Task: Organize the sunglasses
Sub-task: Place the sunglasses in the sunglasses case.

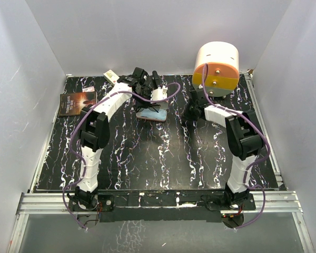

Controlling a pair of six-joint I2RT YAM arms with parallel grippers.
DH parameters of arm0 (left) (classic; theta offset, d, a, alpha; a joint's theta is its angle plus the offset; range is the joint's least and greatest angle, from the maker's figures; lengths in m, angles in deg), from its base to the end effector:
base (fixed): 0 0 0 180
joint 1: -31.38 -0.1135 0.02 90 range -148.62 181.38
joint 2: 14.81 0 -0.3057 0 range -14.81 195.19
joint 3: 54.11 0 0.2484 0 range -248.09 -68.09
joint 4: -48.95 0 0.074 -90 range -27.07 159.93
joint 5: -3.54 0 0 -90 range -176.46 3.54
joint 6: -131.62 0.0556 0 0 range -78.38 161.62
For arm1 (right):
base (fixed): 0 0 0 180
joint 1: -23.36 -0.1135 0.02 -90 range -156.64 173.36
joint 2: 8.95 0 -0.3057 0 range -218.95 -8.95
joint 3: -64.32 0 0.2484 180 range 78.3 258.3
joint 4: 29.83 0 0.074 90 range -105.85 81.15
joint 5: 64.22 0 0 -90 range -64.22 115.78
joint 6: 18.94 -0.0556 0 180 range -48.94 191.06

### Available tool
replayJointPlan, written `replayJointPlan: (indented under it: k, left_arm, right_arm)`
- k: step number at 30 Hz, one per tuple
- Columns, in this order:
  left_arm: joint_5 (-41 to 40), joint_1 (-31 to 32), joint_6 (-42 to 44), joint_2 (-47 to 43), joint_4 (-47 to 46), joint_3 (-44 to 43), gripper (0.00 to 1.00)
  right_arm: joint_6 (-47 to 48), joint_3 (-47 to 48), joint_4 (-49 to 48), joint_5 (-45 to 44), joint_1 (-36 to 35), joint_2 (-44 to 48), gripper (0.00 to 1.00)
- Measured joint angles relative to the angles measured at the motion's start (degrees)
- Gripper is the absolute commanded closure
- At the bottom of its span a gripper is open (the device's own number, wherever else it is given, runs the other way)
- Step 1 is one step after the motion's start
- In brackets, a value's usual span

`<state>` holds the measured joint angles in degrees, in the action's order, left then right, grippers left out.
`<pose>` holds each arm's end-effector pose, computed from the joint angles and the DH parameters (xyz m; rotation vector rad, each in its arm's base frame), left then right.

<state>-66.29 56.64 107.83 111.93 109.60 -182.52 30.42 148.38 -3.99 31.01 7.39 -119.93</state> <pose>0.4587 -0.2376 0.2576 1.8848 1.6640 -0.1746 0.4113 0.1230 0.1835 0.5092 2.5131 0.5127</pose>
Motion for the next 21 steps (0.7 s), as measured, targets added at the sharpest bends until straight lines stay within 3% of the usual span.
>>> replayJointPlan:
  k: [9, 21]
  left_arm:
    - [0.94, 0.04, 3.15, 4.2, -0.63, -1.75, 1.0]
    - [4.55, 1.14, 4.96, 7.87, 5.2, -12.74, 1.0]
  right_arm:
    - [0.04, 6.21, -2.01, 4.39, 1.62, -6.36, 0.92]
    - [-0.44, 11.41, -7.63, 9.77, 2.12, -12.5, 0.92]
